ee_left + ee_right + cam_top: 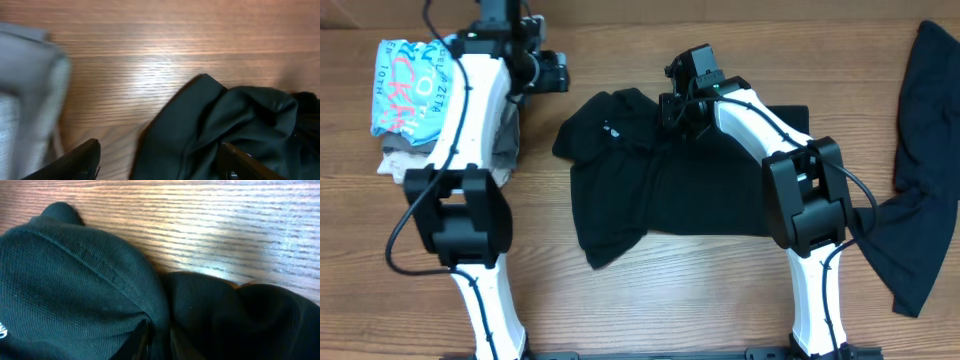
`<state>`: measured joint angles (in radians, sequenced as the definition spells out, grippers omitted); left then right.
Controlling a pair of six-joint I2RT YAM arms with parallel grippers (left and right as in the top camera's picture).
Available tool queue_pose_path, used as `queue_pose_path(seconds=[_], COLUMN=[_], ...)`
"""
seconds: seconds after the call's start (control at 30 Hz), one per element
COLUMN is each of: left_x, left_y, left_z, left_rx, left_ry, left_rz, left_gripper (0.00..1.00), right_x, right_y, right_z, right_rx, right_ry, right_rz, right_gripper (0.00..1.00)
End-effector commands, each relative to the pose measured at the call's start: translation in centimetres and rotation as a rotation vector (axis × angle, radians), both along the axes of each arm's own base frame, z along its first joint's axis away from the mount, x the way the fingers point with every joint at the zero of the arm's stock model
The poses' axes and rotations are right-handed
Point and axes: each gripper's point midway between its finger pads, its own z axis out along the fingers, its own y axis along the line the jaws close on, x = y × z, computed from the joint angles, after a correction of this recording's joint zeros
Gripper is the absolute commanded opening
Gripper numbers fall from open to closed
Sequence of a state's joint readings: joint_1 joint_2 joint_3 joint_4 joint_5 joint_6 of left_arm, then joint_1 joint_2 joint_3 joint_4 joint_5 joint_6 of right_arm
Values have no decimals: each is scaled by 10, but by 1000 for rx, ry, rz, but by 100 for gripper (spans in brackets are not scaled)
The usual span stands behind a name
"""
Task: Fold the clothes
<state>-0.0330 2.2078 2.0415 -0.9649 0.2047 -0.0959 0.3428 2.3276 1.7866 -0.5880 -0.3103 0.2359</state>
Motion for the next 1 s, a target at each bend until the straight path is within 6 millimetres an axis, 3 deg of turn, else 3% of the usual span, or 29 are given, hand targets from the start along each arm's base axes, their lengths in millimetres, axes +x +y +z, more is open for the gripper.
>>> queue_pose_path(seconds=[0.0, 0.07, 0.23, 0.27, 0.33, 0.37, 0.47, 0.6, 0.73, 0.87, 0.97], left_x=[5, 5, 6, 6, 6, 6, 9, 18, 25, 31, 25], left_y=[3, 11, 26, 26, 24, 22, -5, -46, -94, -120, -134], left_z=[-1, 3, 11, 13, 13, 14, 17, 19, 13, -20, -39], left_rx=[31, 36, 34, 39, 41, 40, 44, 79, 60, 50, -10], left_ry=[-12, -14, -23, -29, -32, -32, -75, -157, -226, -214, -178], left_rz=[-6, 9, 32, 22, 12, 8, -127, -278, -412, -450, -489], left_gripper=[78, 78, 78, 78, 78, 78, 81, 88, 90, 89, 86], right_x=[17, 24, 42, 41, 38, 36, 15, 0, -4, -6, -6], right_y=[2, 8, 16, 8, -15, -22, -81, -141, -186, -216, -226], right_z=[20, 34, 85, 103, 119, 122, 135, 127, 124, 123, 123], right_rx=[6, 24, 48, 27, -24, -42, -108, -132, -130, -125, -129], right_ry=[-61, -102, -178, -171, -131, -115, 29, 158, 212, 232, 233], right_rz=[-11, 21, 32, 43, 8, -6, -96, -195, -281, -338, -349], right_gripper=[12, 13, 46, 57, 73, 75, 91, 93, 93, 92, 92])
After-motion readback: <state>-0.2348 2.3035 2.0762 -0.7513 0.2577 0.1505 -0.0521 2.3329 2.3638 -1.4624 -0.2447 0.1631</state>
